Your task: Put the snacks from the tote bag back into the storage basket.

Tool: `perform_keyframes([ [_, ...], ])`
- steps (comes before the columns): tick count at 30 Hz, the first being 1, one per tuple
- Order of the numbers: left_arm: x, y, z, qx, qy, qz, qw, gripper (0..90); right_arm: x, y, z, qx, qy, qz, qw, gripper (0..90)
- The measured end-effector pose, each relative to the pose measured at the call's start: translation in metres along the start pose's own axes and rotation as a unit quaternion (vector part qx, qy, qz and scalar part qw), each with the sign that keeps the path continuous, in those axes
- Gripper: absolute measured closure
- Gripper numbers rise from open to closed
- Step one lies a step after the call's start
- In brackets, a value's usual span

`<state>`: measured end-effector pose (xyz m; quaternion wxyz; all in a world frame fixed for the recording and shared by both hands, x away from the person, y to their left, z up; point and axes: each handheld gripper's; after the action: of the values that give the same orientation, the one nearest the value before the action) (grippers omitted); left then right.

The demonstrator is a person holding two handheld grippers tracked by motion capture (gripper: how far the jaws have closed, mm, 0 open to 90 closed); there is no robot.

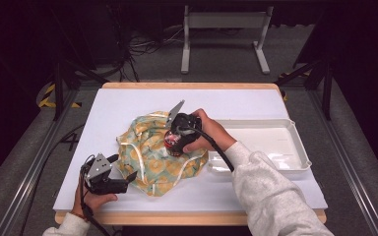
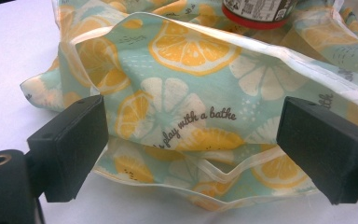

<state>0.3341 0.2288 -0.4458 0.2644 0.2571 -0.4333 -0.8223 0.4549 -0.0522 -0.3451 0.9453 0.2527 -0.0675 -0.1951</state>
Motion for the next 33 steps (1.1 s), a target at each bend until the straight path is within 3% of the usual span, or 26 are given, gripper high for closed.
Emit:
perform_keyframes([
  [19,-0.003,-0.001,0.003,0.004,0.002,0.002,1.0,9.3,0.009,-0.01,0.033,0.01,-0.019,-0.007,0.9998,26.1],
  [33,-0.003,0.0,0.004,0.006,-0.001,0.003,1.0,9.3,0.023,-0.034,0.064,0.017,-0.034,-0.023,0.999,26.0],
])
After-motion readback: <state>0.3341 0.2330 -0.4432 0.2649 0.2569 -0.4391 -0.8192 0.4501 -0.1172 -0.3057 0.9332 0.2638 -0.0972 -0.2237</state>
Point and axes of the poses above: each handheld gripper's, and its own axes: z roughly backward along the jaws, y roughly out of its top, x roughly to its right, and after that the axes turned 12 degrees about -z, right-handed
